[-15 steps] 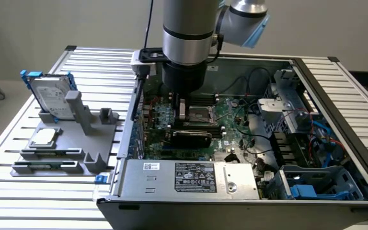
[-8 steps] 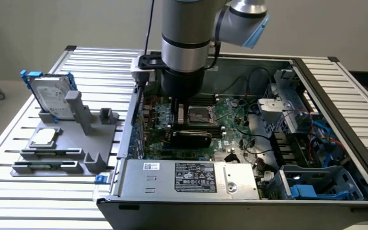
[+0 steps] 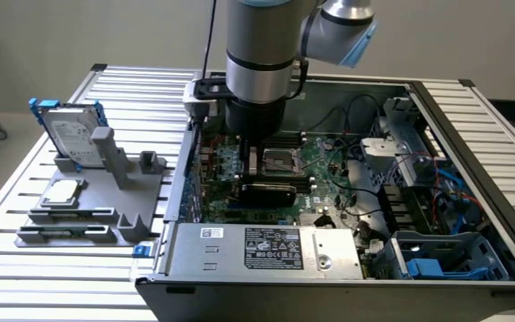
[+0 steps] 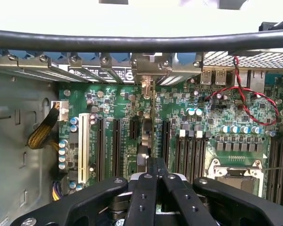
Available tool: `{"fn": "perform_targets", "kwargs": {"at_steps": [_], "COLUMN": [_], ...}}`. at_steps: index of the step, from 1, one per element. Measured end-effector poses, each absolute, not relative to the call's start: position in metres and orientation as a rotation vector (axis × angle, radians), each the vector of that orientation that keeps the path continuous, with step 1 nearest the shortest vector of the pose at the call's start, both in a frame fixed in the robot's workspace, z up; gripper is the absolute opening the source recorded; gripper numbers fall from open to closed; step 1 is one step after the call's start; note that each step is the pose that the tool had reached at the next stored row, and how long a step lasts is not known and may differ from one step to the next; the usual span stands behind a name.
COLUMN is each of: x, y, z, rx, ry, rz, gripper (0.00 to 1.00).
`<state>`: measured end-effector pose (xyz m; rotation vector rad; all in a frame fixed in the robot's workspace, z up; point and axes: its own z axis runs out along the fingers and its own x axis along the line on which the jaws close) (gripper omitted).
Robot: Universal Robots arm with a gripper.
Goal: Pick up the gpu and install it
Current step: 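Press down on the gpu until it lock into place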
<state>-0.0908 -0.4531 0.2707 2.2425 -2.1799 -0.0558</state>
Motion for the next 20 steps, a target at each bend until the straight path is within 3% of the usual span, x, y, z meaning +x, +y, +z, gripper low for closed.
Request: {"fn": "perform_targets", "kwargs": {"at_steps": [20], "x": [-0.0914], "y": [-0.4508], "z": [0.2666], "rx": [2.241], "ry": [-2.181], "rz": [-0.056], "gripper": [0.11]}}
